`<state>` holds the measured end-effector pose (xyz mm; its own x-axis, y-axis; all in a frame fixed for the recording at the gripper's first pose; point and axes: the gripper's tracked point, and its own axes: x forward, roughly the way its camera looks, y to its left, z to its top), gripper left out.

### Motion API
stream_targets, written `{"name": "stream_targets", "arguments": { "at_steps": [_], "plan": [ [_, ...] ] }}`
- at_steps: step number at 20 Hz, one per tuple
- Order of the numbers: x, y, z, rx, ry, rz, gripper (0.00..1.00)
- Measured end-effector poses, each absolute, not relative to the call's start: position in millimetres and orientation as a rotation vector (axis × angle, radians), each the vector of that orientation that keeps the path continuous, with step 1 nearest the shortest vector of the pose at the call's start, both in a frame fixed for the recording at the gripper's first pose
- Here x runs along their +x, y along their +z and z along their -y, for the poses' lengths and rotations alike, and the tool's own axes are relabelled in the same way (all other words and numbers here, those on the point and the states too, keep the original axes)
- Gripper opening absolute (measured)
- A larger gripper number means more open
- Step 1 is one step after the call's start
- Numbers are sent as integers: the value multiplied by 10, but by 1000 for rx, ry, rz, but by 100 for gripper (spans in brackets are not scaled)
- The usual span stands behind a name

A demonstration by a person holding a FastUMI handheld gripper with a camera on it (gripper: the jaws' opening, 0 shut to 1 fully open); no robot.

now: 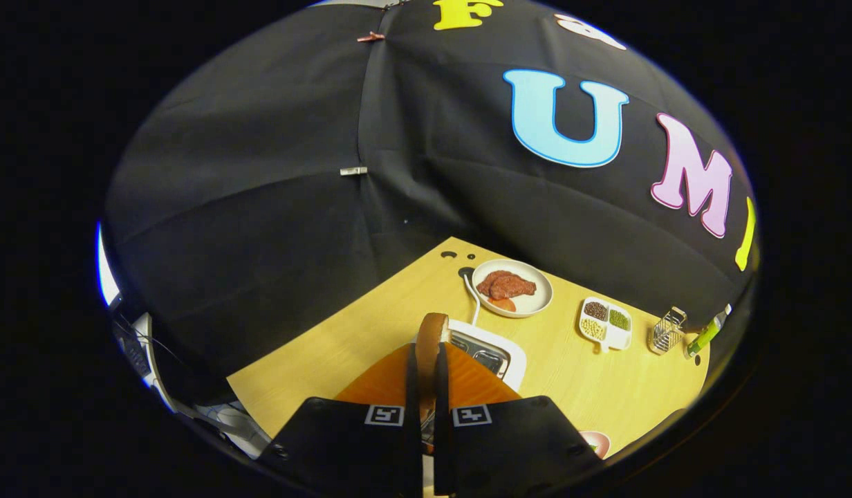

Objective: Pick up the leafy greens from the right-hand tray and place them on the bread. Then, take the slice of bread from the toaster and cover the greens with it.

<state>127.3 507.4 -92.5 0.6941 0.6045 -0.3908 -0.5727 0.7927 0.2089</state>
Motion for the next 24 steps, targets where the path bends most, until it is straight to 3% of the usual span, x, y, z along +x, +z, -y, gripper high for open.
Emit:
{"name": "stream_targets", "arguments": {
  "at_steps": [6, 12, 24],
  "plan": [
    [1263, -253, -4482, 98, 630, -301, 11],
    [1161, -85, -3555, 57, 555, -197, 11],
    [890, -1450, -1838, 24, 304, -381, 11]
  ]
}}
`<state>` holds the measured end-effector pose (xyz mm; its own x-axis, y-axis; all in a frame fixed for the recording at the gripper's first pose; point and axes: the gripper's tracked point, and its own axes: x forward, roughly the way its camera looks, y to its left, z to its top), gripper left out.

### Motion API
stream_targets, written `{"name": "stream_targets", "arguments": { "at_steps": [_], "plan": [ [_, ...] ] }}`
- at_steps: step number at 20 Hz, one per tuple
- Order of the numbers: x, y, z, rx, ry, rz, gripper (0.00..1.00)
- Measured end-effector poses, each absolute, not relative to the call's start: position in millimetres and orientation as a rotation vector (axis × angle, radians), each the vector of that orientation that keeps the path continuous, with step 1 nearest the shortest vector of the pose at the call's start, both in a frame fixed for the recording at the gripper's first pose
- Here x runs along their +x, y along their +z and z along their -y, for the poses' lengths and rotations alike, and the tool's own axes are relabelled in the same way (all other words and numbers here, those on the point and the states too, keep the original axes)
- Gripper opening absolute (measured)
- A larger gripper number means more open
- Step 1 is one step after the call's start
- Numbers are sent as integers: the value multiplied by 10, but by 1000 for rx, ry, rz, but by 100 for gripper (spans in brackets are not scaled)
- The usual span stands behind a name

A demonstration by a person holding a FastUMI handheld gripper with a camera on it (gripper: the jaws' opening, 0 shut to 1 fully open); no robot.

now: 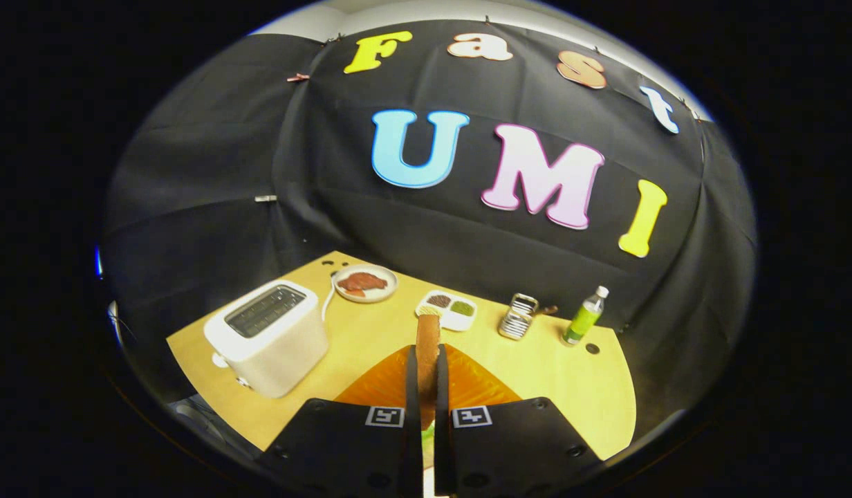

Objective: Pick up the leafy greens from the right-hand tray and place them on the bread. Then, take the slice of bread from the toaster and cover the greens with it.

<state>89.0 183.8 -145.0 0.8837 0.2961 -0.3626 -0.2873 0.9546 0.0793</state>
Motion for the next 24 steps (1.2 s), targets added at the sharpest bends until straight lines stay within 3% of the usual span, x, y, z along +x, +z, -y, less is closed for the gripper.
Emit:
{"name": "stream_targets", "arguments": {
  "at_steps": [11, 21, 24],
  "plan": [
    [631, -2438, -2278, 278, 301, -596, 11],
    [700, -2289, -2634, 490, 314, -564, 11],
    [754, -2532, -2554, 523, 277, -591, 11]
  ]
}}
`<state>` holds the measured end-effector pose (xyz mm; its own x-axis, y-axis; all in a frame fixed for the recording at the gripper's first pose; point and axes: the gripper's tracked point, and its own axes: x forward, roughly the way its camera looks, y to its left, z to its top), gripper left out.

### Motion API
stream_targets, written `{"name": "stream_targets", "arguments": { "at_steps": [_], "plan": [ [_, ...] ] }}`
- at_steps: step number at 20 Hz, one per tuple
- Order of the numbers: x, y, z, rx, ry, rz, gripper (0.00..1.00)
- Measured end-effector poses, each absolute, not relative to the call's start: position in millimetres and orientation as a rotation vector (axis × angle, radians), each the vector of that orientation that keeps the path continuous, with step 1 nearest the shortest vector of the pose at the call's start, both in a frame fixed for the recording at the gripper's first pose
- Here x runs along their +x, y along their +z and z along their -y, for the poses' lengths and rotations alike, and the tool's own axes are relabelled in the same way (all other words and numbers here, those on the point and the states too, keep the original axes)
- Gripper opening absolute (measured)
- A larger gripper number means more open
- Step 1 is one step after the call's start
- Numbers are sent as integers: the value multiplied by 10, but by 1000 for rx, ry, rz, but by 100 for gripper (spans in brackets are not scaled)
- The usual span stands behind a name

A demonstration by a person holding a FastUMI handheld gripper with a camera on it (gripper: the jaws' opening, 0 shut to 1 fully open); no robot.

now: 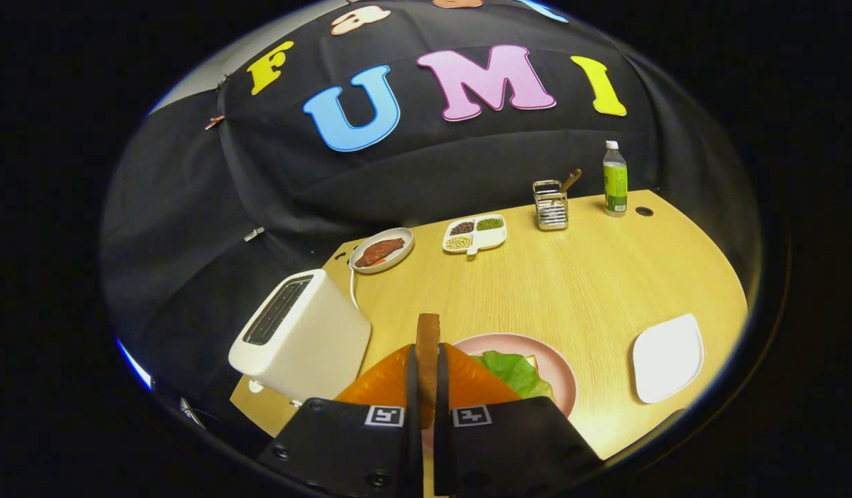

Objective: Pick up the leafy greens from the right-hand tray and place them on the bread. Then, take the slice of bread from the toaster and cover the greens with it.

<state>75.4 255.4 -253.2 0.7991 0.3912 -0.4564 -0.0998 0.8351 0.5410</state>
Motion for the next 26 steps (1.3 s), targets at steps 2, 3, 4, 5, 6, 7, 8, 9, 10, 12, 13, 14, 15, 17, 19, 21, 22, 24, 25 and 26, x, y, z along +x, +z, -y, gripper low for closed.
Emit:
{"name": "stream_targets", "arguments": {
  "at_steps": [2, 3, 4, 5, 6, 7, 8, 9, 10, 12, 13, 14, 15, 17, 19, 21, 22, 24, 25, 26],
  "plan": [
    [740, -2841, -2433, 474, 233, -629, 11],
    [720, -2958, -2368, 429, 219, -644, 11],
    [693, -3058, -2267, 378, 199, -656, 11],
    [639, -3180, -2243, 339, 198, -671, 13],
    [624, -3258, -2203, 299, 197, -682, 13],
    [613, -3296, -2177, 264, 199, -687, 15],
    [611, -3342, -2157, 229, 201, -693, 15],
    [609, -3384, -2135, 202, 201, -697, 18],
    [611, -3417, -2104, 171, 192, -704, 20],
    [566, -3530, -1985, 67, 168, -740, 42],
    [584, -3560, -1982, 39, 173, -732, 53],
    [614, -3526, -1953, 15, 163, -715, 58],
    [624, -3498, -1913, -3, 158, -709, 66],
    [633, -3466, -1865, -17, 152, -699, 86],
    [637, -3440, -1816, -8, 148, -694, 98],
    [629, -3401, -1769, -6, 138, -689, 99],
    [621, -3369, -1740, -7, 133, -682, 99],
    [621, -3303, -1721, -2, 129, -668, 99],
    [629, -3273, -1718, 1, 129, -664, 99],
    [632, -3226, -1712, 4, 130, -658, 99]
  ]
}}
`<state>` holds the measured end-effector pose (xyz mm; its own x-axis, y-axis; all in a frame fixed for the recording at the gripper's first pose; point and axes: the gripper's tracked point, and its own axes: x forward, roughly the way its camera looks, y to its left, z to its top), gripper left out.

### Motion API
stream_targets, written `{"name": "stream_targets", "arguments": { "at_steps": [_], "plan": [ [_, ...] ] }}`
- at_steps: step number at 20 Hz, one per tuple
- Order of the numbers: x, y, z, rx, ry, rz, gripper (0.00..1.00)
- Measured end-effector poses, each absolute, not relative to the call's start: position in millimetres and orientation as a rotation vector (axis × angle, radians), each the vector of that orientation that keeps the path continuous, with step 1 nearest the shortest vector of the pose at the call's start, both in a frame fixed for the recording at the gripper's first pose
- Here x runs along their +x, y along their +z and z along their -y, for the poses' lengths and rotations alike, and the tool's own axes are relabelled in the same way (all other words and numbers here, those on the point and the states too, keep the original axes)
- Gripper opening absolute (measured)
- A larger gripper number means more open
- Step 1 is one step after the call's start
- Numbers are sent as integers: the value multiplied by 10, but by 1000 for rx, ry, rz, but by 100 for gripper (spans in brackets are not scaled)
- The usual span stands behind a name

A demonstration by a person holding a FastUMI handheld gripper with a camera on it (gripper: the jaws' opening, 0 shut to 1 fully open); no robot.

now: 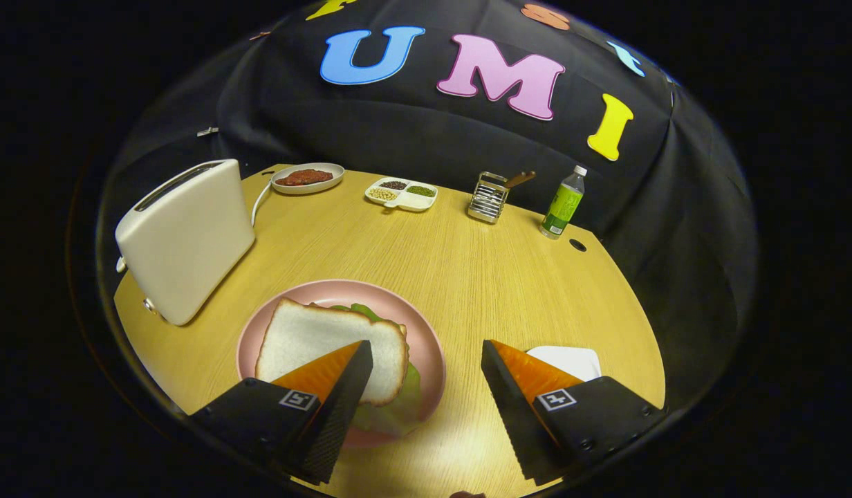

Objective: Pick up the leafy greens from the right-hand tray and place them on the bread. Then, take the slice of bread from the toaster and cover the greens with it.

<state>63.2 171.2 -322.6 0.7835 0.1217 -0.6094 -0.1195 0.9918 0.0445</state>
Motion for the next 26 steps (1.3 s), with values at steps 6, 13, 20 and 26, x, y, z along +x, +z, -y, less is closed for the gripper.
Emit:
{"name": "stream_targets", "arguments": {
  "at_steps": [6, 13, 20, 26],
  "plan": [
    [603, -2658, -1678, 22, 161, -560, 99],
    [459, -1623, -1470, 45, 211, -391, 99],
    [149, -762, -1217, 46, 247, -255, 98],
    [-99, -284, -1087, -17, 263, -156, 98]
  ]
}}
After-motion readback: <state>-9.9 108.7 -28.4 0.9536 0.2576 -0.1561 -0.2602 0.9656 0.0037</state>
